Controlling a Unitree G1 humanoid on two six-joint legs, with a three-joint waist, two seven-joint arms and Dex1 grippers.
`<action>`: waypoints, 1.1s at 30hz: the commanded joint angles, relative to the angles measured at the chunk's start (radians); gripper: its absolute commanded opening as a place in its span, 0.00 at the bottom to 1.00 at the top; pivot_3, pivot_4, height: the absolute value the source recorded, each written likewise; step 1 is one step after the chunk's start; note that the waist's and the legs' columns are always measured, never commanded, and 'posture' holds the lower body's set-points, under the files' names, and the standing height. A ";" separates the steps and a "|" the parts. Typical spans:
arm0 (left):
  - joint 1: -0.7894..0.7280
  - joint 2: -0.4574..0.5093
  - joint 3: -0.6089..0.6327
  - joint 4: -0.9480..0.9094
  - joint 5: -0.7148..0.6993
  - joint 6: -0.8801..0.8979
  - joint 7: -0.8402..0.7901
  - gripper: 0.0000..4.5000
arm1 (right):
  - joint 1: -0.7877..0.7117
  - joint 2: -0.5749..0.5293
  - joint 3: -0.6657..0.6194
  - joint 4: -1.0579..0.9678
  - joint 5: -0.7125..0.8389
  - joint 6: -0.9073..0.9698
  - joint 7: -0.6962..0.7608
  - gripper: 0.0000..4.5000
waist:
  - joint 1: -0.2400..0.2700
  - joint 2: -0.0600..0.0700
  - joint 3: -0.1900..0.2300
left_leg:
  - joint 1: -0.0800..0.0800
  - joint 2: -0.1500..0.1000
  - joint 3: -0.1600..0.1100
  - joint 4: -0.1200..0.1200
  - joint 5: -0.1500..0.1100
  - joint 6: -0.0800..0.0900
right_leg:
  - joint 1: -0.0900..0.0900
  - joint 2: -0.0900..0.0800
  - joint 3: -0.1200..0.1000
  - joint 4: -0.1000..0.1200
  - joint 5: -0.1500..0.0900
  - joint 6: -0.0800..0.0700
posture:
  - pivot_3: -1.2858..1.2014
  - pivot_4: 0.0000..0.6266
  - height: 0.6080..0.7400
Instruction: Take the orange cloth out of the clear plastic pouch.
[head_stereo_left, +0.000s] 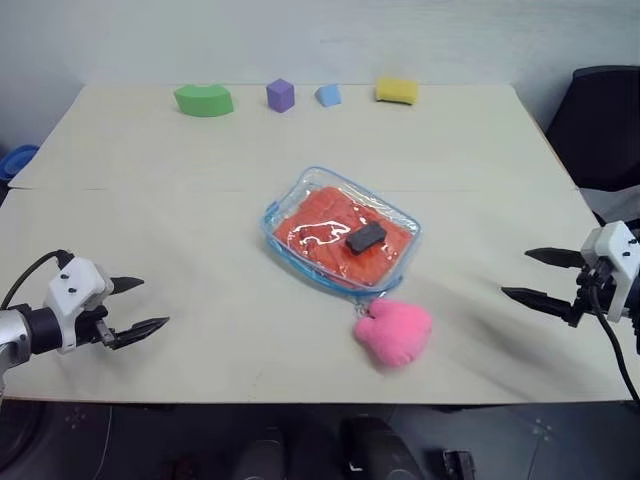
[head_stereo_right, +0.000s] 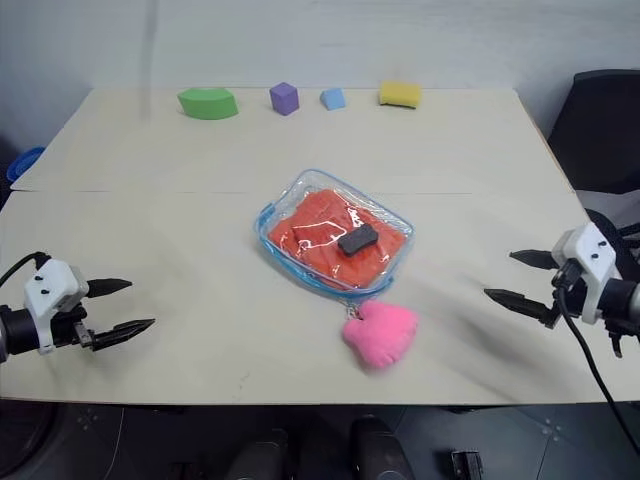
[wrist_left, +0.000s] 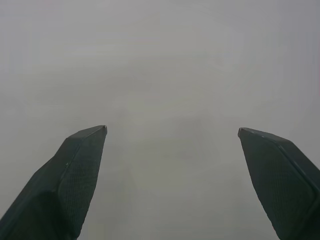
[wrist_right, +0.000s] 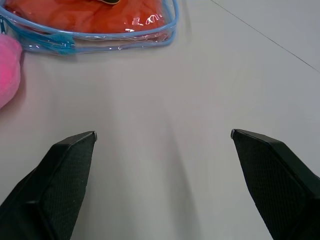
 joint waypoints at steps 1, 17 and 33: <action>0.009 0.011 0.031 -0.018 0.001 -0.015 -0.006 0.99 | -0.007 -0.012 -0.033 -0.040 0.018 0.008 -0.007 1.00 | 0.001 0.000 0.000 | 0.000 0.000 0.000 0.000 0.000 0.000 | 0.000 0.000 0.000 0.000 0.000 0.000 | 0.52 0.24 1.00; -0.012 -0.010 0.020 -0.058 -0.021 0.034 0.032 0.99 | 0.012 0.009 -0.032 -0.104 0.020 0.036 -0.062 1.00 | 0.002 0.000 0.000 | 0.000 0.000 0.000 0.001 0.000 0.000 | 0.000 0.000 0.000 0.001 0.000 0.000 | 0.52 0.24 1.00; -0.188 -0.062 -0.036 -0.180 -0.186 0.263 0.051 0.99 | 0.051 0.044 -0.072 -0.265 0.115 0.187 -0.150 1.00 | 0.004 0.000 0.000 | -0.001 0.000 -0.001 0.005 0.000 0.000 | 0.001 0.000 0.000 0.004 0.000 0.000 | 0.52 0.24 1.00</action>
